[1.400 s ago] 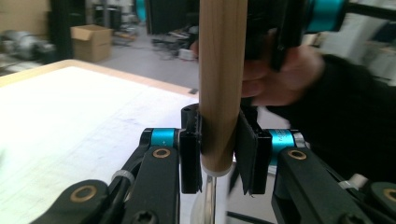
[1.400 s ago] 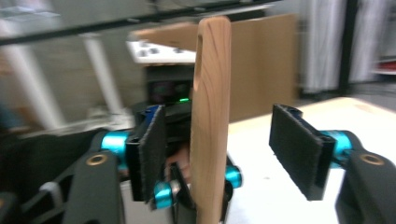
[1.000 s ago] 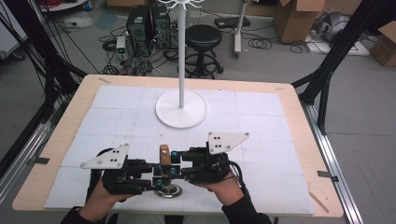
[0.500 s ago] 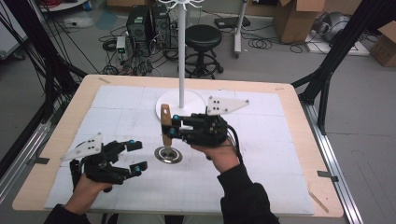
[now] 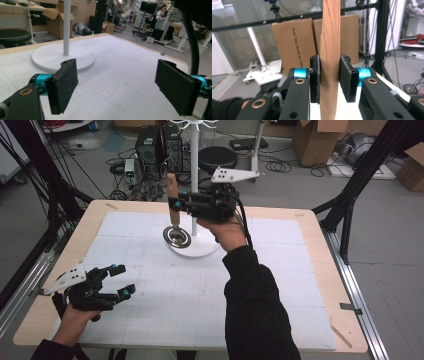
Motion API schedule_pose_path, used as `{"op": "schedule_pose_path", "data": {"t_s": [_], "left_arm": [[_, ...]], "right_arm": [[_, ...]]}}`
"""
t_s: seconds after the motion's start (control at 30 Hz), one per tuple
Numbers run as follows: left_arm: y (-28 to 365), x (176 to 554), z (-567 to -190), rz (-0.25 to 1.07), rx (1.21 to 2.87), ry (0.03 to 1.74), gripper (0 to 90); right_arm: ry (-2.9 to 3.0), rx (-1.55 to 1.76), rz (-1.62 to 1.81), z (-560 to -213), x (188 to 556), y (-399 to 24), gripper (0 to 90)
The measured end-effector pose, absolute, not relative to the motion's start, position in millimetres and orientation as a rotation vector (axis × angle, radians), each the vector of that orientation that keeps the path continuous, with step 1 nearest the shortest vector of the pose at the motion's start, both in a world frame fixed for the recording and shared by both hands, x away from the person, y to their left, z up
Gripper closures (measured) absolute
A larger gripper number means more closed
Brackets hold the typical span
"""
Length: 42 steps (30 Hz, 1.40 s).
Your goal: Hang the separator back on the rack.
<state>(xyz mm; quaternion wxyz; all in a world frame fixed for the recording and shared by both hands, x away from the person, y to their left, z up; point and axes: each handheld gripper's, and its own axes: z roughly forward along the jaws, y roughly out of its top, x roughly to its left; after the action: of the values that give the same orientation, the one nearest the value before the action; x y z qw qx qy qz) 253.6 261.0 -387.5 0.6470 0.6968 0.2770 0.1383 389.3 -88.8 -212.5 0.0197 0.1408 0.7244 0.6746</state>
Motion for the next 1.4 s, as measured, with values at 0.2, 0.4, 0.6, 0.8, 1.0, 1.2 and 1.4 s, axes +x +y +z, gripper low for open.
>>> {"op": "schedule_pose_path", "data": {"t_s": [0.2, 0.4, 0.6, 0.8, 1.0, 1.2, 1.4], "left_arm": [[265, 253, -388, 0.312, 1.571, 0.641, 19.5], [267, 254, -388, 0.307, 1.555, 0.652, 19.4], [265, 254, -390, 0.302, 1.570, 0.650, 19.5], [265, 255, -390, 0.301, 1.570, 0.652, 19.7], [266, 254, -389, 0.305, 1.557, 0.664, 19.7], [265, 254, -390, 0.307, 1.564, 0.662, 19.7], [265, 254, -389, 0.303, 1.563, 0.665, 19.8]], "right_arm": [[2.205, 0.485, 2.065, -188, 421, -86, 72.2], [2.182, 0.524, 2.043, -173, 446, -82, 72.1], [2.153, 0.565, 2.041, -168, 464, -80, 72.1], [2.116, 0.617, 2.042, -164, 478, -81, 72.1], [2.083, 0.712, 2.007, -168, 484, -85, 72.1], [2.100, 0.738, 1.961, -171, 483, -86, 72.0], [2.072, 0.765, 1.938, -173, 478, -90, 69.0]]}}
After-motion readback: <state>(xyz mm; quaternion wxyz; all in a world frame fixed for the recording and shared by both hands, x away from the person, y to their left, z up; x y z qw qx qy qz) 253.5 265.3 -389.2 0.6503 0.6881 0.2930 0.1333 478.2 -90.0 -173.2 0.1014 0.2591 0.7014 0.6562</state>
